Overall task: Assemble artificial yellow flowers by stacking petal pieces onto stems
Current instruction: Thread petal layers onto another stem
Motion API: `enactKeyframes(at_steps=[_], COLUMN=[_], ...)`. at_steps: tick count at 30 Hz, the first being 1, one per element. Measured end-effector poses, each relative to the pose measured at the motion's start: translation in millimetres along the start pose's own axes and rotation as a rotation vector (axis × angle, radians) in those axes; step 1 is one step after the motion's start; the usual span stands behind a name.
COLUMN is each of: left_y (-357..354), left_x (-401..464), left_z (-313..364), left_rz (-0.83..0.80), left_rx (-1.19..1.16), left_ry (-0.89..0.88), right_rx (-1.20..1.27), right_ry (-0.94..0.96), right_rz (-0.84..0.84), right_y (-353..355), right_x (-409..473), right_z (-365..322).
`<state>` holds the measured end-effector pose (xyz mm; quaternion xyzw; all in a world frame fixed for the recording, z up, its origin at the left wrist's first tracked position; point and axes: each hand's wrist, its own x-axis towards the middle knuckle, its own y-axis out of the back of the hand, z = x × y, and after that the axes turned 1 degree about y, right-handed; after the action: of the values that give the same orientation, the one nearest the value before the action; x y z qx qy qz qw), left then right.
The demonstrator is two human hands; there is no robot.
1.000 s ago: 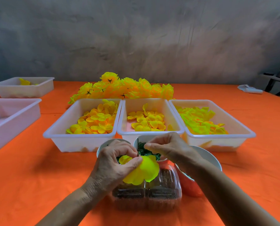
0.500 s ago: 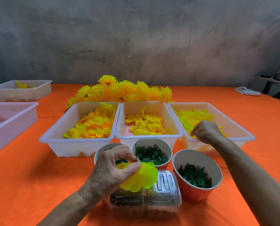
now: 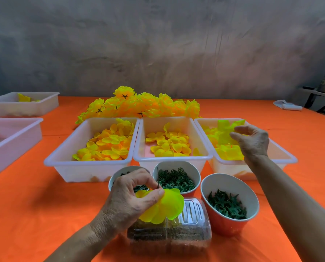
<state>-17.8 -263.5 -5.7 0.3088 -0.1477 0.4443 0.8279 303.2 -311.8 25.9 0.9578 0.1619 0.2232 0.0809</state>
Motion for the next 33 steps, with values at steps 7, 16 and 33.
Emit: enactKeyframes(at_steps=[7,16,33], left_y=[-0.7,-0.4,0.5], left_x=[-1.7,-2.6,-4.3], left_z=[1.8,2.4,5.6], left_rz=[-0.001,0.005,0.006], left_rx=[-0.016,-0.007,0.008], left_ry=[-0.003,0.004,0.019], right_rx=[0.41,0.617,0.726], right_ry=[-0.037,-0.111,-0.246], right_rz=[-0.074,-0.482,-0.73], right_y=[12.6,7.6,-3.7], right_x=[-10.4,-74.9,-111.4], right_z=[-21.7,-75.4,-101.3])
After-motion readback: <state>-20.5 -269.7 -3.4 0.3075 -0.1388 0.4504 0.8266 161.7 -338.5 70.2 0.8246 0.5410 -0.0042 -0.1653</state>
